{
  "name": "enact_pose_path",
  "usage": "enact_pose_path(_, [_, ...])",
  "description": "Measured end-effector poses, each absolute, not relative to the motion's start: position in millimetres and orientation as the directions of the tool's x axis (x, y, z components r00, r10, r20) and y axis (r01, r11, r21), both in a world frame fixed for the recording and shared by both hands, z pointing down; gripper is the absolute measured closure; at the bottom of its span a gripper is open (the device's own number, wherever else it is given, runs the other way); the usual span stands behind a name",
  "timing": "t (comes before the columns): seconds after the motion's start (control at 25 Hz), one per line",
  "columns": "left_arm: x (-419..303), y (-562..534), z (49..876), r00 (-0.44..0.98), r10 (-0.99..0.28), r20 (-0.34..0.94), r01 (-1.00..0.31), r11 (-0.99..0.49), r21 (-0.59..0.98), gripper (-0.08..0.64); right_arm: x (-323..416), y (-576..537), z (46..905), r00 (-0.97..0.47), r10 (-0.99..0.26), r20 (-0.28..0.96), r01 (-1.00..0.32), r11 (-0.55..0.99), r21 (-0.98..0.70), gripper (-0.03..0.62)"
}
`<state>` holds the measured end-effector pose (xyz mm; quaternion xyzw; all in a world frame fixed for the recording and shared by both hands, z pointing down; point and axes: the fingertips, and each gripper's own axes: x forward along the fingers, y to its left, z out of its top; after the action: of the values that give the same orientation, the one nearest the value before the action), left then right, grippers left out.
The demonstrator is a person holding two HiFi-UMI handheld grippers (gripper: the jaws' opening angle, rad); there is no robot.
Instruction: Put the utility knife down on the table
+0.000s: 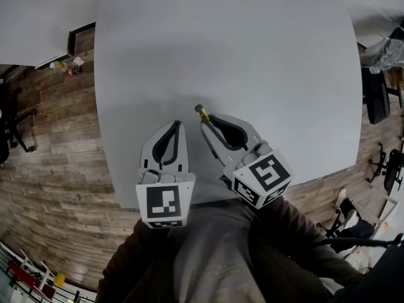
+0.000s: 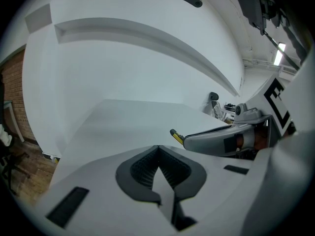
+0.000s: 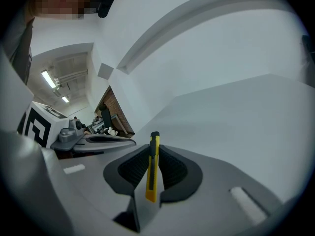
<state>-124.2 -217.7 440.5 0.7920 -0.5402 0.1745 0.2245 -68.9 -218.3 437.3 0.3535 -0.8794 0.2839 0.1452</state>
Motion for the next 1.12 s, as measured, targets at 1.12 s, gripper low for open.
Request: enact_pose_path(1.12, [-129,-226,474,0.373,-0.734,0.567,-0.928,-0.303,0.218,0.557,-72,-227,467,-0.690,-0.510,0.514,-0.719,0.560,-0.410,0.532])
